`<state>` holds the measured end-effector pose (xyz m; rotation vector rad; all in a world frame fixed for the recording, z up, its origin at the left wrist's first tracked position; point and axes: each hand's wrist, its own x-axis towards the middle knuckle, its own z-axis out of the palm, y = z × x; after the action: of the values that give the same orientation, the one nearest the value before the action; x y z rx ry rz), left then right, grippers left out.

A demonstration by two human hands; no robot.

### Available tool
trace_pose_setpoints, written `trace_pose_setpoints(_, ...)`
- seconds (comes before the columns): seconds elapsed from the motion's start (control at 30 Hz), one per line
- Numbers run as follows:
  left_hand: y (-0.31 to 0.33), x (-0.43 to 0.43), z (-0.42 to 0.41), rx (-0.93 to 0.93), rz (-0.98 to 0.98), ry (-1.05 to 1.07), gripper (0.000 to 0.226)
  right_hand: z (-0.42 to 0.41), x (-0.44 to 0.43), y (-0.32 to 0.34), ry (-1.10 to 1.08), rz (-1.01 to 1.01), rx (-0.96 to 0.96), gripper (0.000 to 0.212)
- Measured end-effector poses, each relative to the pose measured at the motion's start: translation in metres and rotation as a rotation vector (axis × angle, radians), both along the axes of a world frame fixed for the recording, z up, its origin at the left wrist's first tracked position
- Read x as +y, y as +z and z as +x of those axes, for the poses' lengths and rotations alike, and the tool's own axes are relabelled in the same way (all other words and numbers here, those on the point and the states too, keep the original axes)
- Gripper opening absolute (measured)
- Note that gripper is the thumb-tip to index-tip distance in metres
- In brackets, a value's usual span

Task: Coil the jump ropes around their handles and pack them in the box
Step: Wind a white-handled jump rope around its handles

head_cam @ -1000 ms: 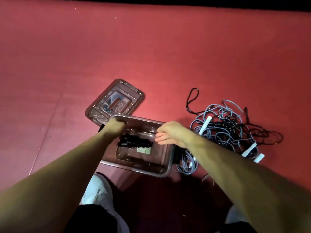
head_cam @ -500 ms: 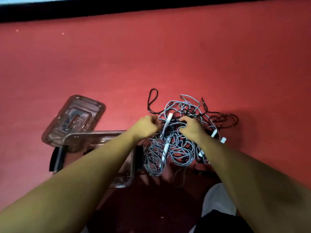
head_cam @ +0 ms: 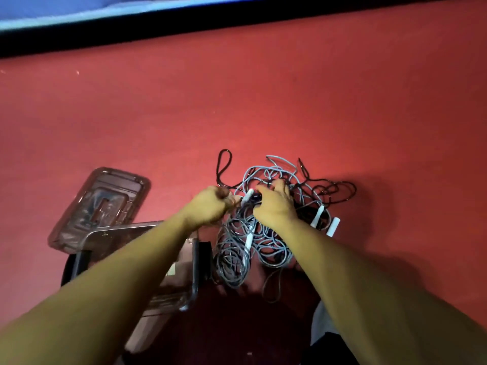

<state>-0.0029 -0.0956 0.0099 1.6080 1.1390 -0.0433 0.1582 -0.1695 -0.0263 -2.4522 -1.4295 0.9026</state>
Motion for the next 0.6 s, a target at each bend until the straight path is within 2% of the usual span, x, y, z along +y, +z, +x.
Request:
trace_pose_setpoints(0.03,0.018,0.001,-0.002,-0.049,-0.007,0.02,0.028,-0.004,0.003,0.014,0.056,0.084,-0.025,0.055)
trace_pose_setpoints(0.1,0.056,0.006,-0.006,-0.101,0.01,0.012,0.03,-0.016,0.012,0.046,0.123,0.182,0.098,0.049)
trace_pose_setpoints(0.2,0.125,0.017,-0.016,-0.193,0.08,0.017,0.029,-0.04,0.021,0.108,0.121,0.026,0.525,0.017)
trace_pose_setpoints(0.3,0.195,0.024,-0.035,-0.306,0.125,0.107,0.029,-0.057,0.019,0.161,0.093,-0.007,0.899,0.016)
trace_pose_setpoints(0.37,0.231,0.024,-0.05,-0.357,0.151,0.176,0.029,-0.059,0.015,0.19,0.063,0.01,0.929,0.011)
trace_pose_setpoints(0.47,0.264,0.018,-0.073,-0.352,0.272,0.279,0.03,-0.059,0.01,0.23,0.104,0.015,0.813,0.005)
trace_pose_setpoints(0.53,0.275,0.013,-0.09,-0.141,0.549,0.262,0.026,-0.062,0.004,0.256,0.091,0.048,0.79,0.009)
trace_pose_setpoints(0.6,0.281,0.007,-0.106,0.038,0.817,0.302,0.014,-0.072,-0.002,0.283,0.018,0.12,0.891,0.013)
